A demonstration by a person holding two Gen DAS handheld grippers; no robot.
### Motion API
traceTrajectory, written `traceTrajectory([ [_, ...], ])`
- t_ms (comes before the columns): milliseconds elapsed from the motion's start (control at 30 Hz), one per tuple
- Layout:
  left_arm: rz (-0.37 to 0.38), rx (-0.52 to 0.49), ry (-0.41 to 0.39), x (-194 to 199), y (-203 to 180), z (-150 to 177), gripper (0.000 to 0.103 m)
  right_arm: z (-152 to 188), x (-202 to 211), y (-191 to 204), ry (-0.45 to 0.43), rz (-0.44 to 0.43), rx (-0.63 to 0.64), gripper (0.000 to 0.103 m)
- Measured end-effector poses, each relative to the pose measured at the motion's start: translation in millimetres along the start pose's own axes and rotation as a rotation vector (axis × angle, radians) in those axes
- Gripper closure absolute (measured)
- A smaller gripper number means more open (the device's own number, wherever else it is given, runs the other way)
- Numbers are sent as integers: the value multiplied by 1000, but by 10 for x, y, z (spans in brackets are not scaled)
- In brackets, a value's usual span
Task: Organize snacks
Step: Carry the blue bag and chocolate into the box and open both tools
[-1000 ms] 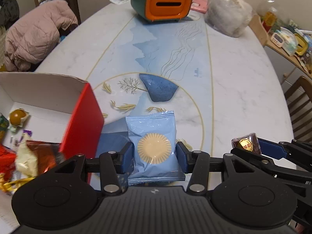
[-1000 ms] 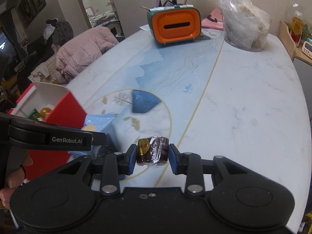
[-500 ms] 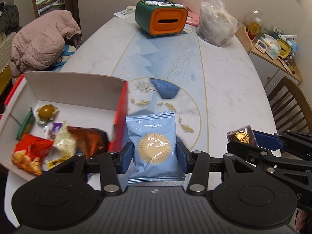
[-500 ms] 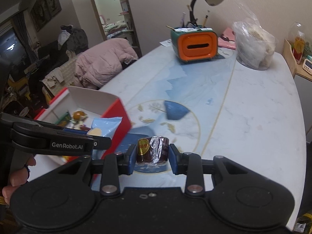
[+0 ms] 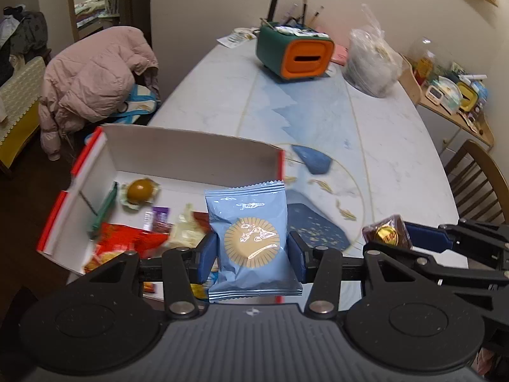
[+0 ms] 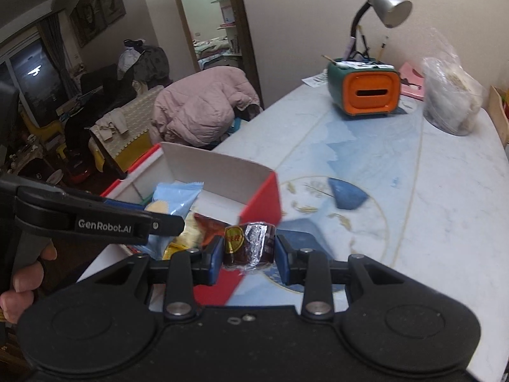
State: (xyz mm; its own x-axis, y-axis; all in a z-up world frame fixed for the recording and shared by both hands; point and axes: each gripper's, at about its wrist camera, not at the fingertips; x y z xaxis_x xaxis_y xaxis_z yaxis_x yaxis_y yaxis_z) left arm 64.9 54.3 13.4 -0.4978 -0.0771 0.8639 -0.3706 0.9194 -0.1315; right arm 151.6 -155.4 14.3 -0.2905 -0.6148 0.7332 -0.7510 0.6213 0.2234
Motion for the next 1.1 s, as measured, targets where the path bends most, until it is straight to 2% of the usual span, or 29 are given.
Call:
traceTrajectory([
  [467, -63, 15, -11, 16, 906, -290, 56, -306, -526, 474, 19, 10, 11, 70],
  [733, -110, 16, 36, -326, 1258, -518, 56, -487, -996, 603, 57, 13, 6, 70],
  [1100, -116, -2, 111, -883, 1422, -673, 56, -659, -1658, 589, 136, 51, -3, 70],
])
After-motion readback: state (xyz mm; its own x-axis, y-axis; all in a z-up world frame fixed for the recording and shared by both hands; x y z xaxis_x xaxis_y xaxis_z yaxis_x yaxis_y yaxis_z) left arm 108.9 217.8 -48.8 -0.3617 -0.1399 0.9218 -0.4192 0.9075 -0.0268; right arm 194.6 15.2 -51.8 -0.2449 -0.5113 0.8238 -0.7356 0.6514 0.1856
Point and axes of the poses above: each gripper's, at about its wrist camera, not at the fingertips, and x roughly against the way its jaws point, y to its left, z to its underside, and after that the axes turned 6 degrees about y, right-handed
